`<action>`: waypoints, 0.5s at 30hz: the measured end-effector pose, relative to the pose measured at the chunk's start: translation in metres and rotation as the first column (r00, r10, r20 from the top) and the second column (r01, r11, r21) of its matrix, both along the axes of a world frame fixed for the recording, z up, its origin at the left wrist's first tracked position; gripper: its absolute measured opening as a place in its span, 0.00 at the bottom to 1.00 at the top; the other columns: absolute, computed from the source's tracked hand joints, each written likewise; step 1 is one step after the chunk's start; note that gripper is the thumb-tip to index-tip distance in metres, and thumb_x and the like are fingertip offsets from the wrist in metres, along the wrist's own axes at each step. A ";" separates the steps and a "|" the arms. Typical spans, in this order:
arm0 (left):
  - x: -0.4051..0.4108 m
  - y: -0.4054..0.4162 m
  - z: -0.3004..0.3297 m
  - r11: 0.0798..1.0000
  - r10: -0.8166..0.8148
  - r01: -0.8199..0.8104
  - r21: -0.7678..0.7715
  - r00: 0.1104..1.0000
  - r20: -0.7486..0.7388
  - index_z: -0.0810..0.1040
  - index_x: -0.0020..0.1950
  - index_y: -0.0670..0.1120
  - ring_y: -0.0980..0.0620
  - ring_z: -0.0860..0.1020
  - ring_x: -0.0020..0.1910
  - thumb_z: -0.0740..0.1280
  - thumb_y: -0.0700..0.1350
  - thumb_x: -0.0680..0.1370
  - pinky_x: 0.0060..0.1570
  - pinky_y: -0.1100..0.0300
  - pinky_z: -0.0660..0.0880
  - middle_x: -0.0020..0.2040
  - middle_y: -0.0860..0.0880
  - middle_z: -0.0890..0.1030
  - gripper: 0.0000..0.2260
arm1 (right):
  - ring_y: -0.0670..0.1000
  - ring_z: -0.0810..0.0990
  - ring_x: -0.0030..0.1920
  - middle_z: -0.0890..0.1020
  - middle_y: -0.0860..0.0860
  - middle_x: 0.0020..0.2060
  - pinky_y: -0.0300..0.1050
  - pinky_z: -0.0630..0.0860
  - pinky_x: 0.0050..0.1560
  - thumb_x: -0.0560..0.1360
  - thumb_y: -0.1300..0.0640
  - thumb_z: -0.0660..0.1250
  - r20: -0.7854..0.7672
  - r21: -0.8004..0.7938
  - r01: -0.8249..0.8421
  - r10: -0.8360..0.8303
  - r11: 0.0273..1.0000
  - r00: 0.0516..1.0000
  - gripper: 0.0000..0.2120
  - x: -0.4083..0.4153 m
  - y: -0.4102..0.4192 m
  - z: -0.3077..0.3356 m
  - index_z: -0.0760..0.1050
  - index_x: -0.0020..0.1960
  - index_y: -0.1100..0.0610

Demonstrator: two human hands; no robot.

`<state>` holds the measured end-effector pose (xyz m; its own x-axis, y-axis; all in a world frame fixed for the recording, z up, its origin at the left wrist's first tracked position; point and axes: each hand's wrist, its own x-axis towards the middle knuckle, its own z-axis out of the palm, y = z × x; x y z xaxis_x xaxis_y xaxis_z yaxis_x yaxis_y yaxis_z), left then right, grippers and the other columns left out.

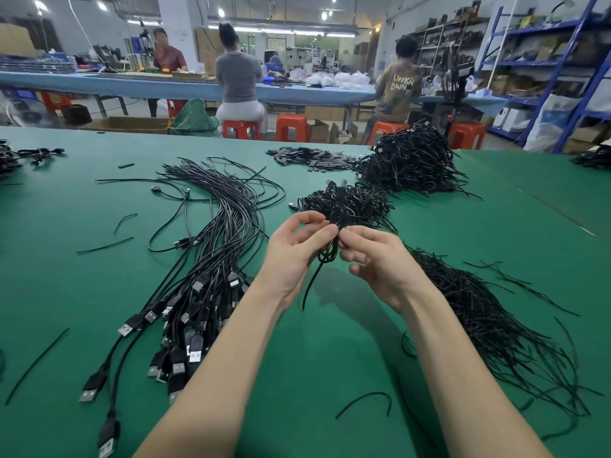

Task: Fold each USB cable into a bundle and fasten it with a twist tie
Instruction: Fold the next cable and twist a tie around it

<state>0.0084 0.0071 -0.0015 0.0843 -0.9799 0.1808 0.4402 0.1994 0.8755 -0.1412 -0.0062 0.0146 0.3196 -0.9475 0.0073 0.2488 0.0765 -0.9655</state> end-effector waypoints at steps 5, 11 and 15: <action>0.000 0.003 -0.006 0.994 0.050 -0.045 -0.096 0.997 0.052 0.83 0.49 0.48 0.51 0.81 0.48 0.78 0.42 0.65 0.53 0.61 0.77 0.46 0.48 0.84 0.14 | 0.43 0.73 0.22 0.77 0.54 0.32 0.30 0.72 0.22 0.71 0.65 0.68 0.552 0.561 -0.372 0.001 0.740 0.834 0.03 0.000 -0.002 0.004 0.77 0.43 0.65; 0.007 -0.002 -0.004 0.996 0.023 -0.012 0.091 0.992 -0.124 0.81 0.50 0.44 0.56 0.80 0.35 0.74 0.37 0.71 0.37 0.67 0.76 0.41 0.47 0.85 0.10 | 0.44 0.80 0.32 0.84 0.45 0.47 0.36 0.76 0.32 0.77 0.61 0.72 -0.360 -0.394 0.183 -0.335 0.901 0.871 0.07 0.004 -0.005 -0.006 0.80 0.53 0.52; 0.008 -0.002 -0.002 0.989 -0.013 0.043 0.145 0.979 -0.204 0.80 0.52 0.43 0.56 0.79 0.32 0.73 0.36 0.72 0.34 0.65 0.76 0.40 0.47 0.84 0.10 | 0.45 0.82 0.41 0.79 0.37 0.55 0.41 0.78 0.40 0.73 0.55 0.74 -0.434 -0.831 -0.071 -0.562 0.552 0.704 0.13 -0.005 -0.008 -0.012 0.77 0.54 0.43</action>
<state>0.0166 0.0046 -0.0034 0.0764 -0.9969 0.0162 0.6144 0.0598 0.7867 -0.1466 -0.0145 0.0023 0.2975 -0.6982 0.6512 -0.5123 -0.6923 -0.5083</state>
